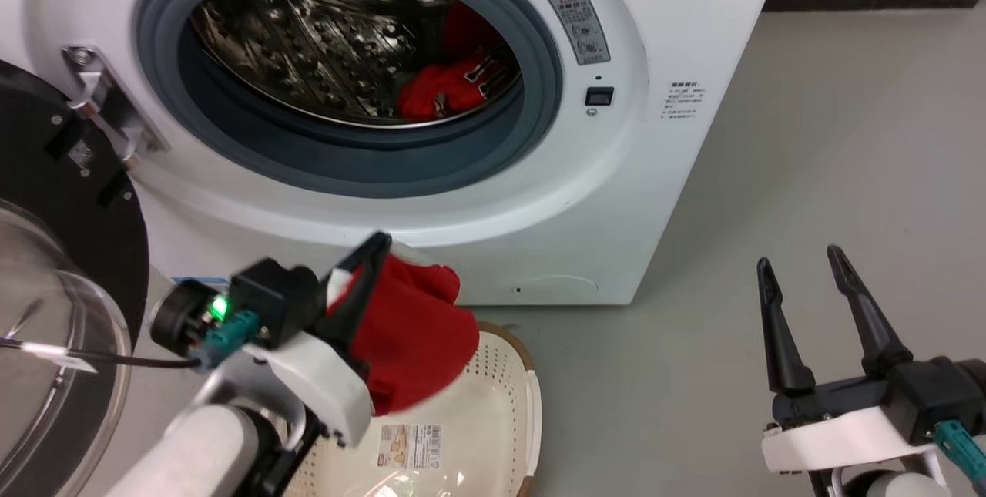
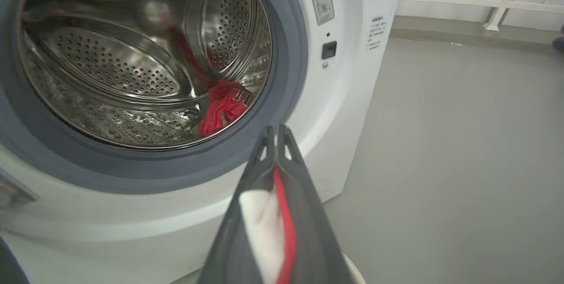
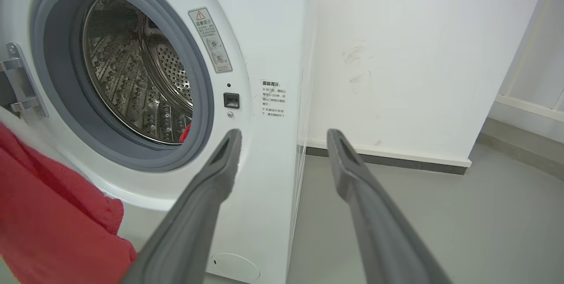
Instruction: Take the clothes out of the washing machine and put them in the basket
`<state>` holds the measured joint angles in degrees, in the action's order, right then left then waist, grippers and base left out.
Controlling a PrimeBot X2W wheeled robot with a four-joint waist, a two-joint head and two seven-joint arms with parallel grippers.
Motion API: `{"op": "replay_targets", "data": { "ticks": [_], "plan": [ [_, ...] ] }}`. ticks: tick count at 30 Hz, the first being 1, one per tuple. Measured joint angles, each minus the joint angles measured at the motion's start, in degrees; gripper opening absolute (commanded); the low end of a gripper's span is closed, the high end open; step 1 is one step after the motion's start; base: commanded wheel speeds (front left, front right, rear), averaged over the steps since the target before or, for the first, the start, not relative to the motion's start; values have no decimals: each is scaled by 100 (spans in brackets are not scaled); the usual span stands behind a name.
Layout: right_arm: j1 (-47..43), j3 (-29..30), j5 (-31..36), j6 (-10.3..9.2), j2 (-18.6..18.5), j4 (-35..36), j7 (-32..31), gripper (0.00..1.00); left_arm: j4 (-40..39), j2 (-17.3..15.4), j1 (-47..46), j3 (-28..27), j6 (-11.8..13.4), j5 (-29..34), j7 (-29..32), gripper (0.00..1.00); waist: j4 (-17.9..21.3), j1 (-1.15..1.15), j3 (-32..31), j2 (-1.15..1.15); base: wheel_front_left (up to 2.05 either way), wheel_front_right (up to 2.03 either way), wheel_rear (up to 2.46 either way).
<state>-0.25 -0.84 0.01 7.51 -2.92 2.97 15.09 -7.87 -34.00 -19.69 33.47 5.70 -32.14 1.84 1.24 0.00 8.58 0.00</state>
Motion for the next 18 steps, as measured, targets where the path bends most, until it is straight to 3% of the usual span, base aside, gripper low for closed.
{"op": "replay_targets", "data": {
  "ticks": [9, 18],
  "plan": [
    [460, -27, 57, 0, -2, 111, 0, 100, 1226, 230, 139, 383, -296, 65, -255, 0, 223, 0, 713, 0, 0, 0, 0],
    [1067, -31, -3, 1, -1, 272, 0, 100, 2986, 633, -577, 516, -613, 158, -517, 0, 484, -1, 1679, 0, 0, 0, 0]
  ]
}}
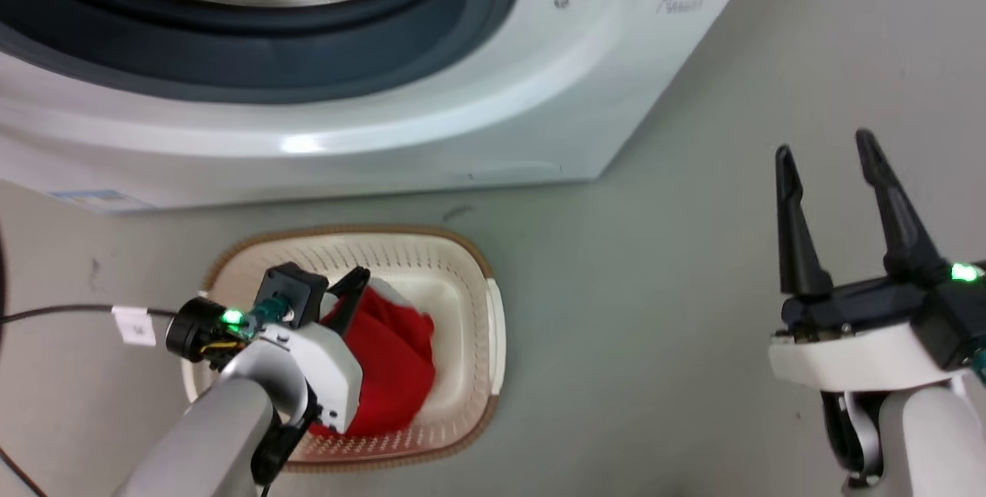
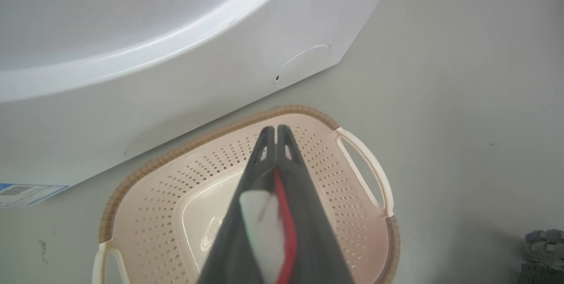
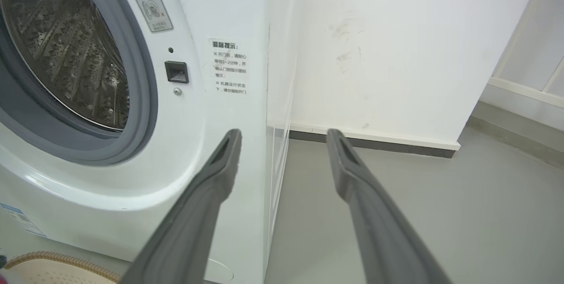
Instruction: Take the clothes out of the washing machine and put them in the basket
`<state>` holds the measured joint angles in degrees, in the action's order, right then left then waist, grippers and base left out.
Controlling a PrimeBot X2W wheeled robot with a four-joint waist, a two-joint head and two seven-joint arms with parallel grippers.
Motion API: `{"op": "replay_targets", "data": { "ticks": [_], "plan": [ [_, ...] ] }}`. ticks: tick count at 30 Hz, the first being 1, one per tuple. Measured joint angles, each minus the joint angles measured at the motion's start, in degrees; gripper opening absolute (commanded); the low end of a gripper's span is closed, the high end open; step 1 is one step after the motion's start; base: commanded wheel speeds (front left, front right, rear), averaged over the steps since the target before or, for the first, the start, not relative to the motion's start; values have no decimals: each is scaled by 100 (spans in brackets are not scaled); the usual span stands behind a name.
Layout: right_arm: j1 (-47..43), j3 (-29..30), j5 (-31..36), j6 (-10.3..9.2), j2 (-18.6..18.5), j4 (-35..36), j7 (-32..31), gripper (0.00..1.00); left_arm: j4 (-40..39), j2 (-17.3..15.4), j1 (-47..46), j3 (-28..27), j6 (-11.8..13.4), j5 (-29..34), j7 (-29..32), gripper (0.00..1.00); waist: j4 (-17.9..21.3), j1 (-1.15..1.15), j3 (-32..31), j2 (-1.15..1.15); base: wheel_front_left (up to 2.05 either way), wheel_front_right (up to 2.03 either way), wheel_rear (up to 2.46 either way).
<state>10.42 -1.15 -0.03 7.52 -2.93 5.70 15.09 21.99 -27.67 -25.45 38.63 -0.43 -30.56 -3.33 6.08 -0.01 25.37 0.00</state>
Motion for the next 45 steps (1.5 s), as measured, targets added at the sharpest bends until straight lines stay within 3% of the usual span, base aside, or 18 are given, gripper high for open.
{"op": "replay_targets", "data": {
  "ticks": [10, 18, 29, 30, 31, 38, 45],
  "plan": [
    [544, 26, -157, -1, -1, 152, 0, 100, 2441, 595, -1183, 369, -449, 246, -97, 0, 276, 0, 1165, 0, 0, 0, 0],
    [813, 75, -263, 0, -1, 275, 0, 100, 4032, 984, -2092, 777, -608, 534, 42, 0, 447, -1, 1959, 0, 0, 0, 0],
    [966, 68, -457, 0, -1, 368, 0, 100, 5024, 1216, -2529, 1116, -611, 726, 438, 0, 690, 0, 2536, 0, 0, 0, 0],
    [966, 63, -459, 0, -1, 369, 0, 100, 5044, 1218, -2530, 1116, -610, 723, 447, 13, 704, -1, 2530, 0, 0, 0, 0],
    [966, 59, -467, 0, -1, 371, 0, 100, 5060, 1229, -2529, 1100, -611, 689, 481, 100, 709, 0, 2509, 0, 0, 0, 0],
    [942, 25, -447, 0, -1, 334, 0, 100, 5115, 1344, -2409, 1038, -639, 501, 210, 100, 641, 0, 2180, 0, 0, 0, 0],
    [681, -54, -328, 0, 0, 242, 0, 100, 5104, 1551, -2170, 836, -639, 212, -757, 100, 481, 1, 1574, 0, 0, 0, 0]
  ]
}}
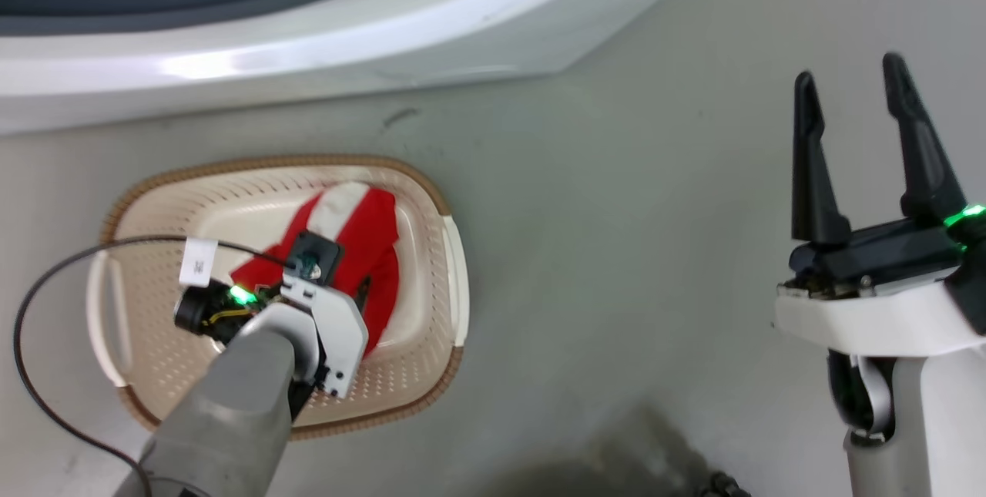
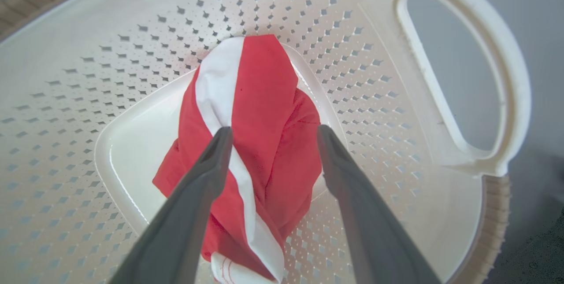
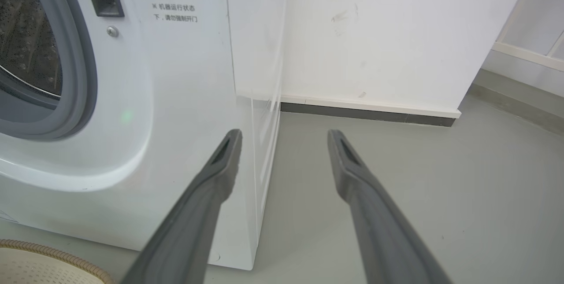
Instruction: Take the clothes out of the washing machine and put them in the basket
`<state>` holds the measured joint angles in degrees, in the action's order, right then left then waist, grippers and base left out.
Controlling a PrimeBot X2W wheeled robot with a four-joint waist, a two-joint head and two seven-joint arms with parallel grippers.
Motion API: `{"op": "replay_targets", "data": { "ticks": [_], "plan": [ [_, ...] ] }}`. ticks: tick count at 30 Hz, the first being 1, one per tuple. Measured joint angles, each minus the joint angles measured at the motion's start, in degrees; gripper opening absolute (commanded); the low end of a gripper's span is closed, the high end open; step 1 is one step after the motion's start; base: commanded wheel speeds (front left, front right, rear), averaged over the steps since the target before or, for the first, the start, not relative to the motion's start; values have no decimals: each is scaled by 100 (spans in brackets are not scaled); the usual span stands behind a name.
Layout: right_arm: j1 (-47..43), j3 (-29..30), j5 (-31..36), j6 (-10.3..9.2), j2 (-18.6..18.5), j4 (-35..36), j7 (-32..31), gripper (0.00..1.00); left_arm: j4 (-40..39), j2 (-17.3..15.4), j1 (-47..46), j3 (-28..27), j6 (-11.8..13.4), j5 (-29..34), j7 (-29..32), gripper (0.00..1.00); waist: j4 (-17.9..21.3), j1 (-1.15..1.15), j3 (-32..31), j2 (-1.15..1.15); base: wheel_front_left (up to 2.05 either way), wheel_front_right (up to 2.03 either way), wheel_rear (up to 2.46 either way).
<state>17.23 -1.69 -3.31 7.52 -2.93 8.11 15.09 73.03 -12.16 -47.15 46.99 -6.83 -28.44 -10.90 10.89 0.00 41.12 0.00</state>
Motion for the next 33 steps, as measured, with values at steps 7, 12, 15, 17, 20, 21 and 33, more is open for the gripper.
{"op": "replay_targets", "data": {
  "ticks": [7, 12, 15, 17, 20, 21, 33],
  "plan": [
    [-400, -73, 138, 0, 2, -96, 0, 100, -282, 77, 359, -327, 87, -266, -399, 100, -207, 1, -743, 0, 0, 0, 0],
    [-650, -68, 185, -1, 2, -141, 0, 100, -1455, -167, 775, -879, 377, -278, -411, 100, -357, 1, -1255, 0, 0, 0, 0],
    [-770, -77, 199, 0, 2, -178, 0, 100, -2143, -303, 1221, -1280, 547, -186, -415, 100, -446, 1, -1538, 0, 0, 0, 0],
    [-856, -99, 225, -1, 2, -191, 0, 100, -2565, -355, 1489, -1563, 651, -98, -415, 100, -502, 1, -1721, 0, 0, 0, 0],
    [-1007, -136, 237, 0, 2, -221, 0, 100, -3167, -346, 1893, -1974, 775, 64, -415, 100, -573, 1, -1986, -1, 0, 0, 0],
    [-1050, -138, 237, 0, 3, -231, 0, 100, -3378, -334, 2039, -2107, 799, 108, -415, 100, -595, 2, -2069, 0, 0, 0, 0],
    [-1313, -243, 238, 0, 1, -252, 0, 100, -4840, -197, 2856, -3239, 756, 801, -416, 100, -719, 2, -2666, 0, 0, 0, 0]
  ]
}}
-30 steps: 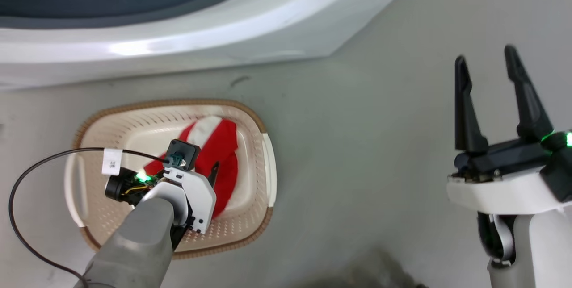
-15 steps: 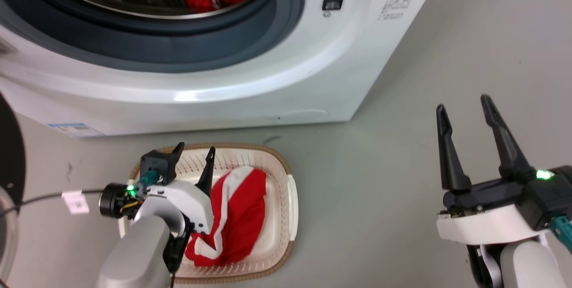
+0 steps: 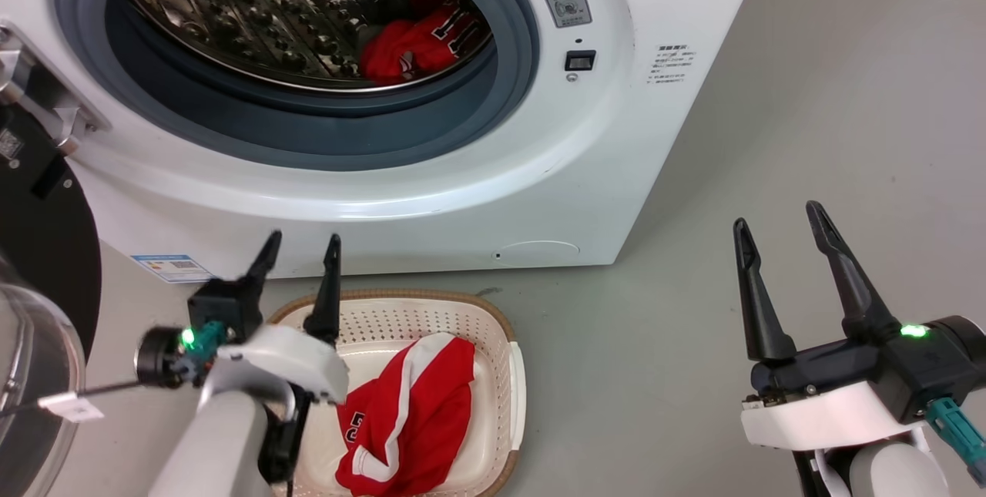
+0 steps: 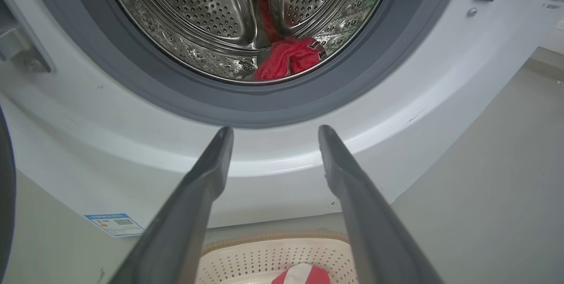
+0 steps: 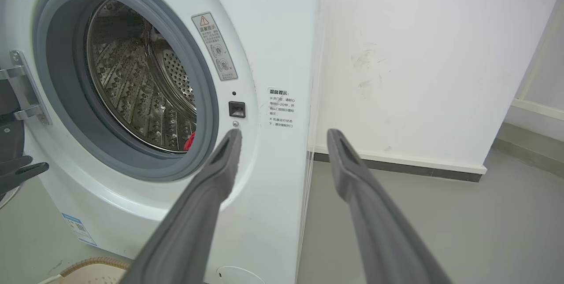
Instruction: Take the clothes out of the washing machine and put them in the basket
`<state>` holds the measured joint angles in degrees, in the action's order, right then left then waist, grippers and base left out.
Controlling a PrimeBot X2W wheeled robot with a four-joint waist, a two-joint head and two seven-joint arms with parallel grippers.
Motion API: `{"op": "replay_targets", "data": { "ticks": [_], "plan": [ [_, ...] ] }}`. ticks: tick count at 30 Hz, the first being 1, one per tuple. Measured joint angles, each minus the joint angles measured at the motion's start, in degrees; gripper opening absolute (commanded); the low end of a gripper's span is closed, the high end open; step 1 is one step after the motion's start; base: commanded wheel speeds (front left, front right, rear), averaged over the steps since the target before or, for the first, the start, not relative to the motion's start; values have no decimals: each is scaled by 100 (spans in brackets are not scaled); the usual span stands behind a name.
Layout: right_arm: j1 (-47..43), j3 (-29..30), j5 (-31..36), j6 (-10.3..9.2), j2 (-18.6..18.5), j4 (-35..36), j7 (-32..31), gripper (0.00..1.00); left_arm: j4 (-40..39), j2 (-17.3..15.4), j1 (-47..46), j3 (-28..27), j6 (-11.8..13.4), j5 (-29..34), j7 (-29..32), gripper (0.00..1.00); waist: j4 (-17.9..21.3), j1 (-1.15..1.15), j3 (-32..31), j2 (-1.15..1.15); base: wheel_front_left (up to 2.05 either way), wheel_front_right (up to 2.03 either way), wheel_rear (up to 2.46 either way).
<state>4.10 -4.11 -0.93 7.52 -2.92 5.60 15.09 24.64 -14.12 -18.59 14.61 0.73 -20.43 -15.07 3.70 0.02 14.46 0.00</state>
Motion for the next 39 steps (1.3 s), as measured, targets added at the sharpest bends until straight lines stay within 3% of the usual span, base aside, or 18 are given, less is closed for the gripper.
{"op": "replay_targets", "data": {
  "ticks": [7, 15, 30, 39],
  "plan": [
    [193, -159, -22, 0, 0, 62, 0, 100, 300, 1, -927, -211, -211, 169, 1, 100, 166, -1, 243, 0, 0, 0, 0],
    [597, -280, -169, 0, -1, 175, 0, 100, 1499, -244, -2756, 26, -446, 465, 361, 100, 505, -2, 818, 0, 0, 0, 0],
    [1107, -321, -563, 0, -3, 334, 0, 100, 3319, -912, -5516, 770, -800, 771, 1861, 100, 1210, -3, 2073, 0, 0, 0, 0],
    [1341, -327, -723, 0, -3, 416, 0, 100, 3713, -1145, -6343, 1131, -813, 198, 2692, 100, 1519, -3, 2619, 0, 0, 0, 0]
  ]
}}
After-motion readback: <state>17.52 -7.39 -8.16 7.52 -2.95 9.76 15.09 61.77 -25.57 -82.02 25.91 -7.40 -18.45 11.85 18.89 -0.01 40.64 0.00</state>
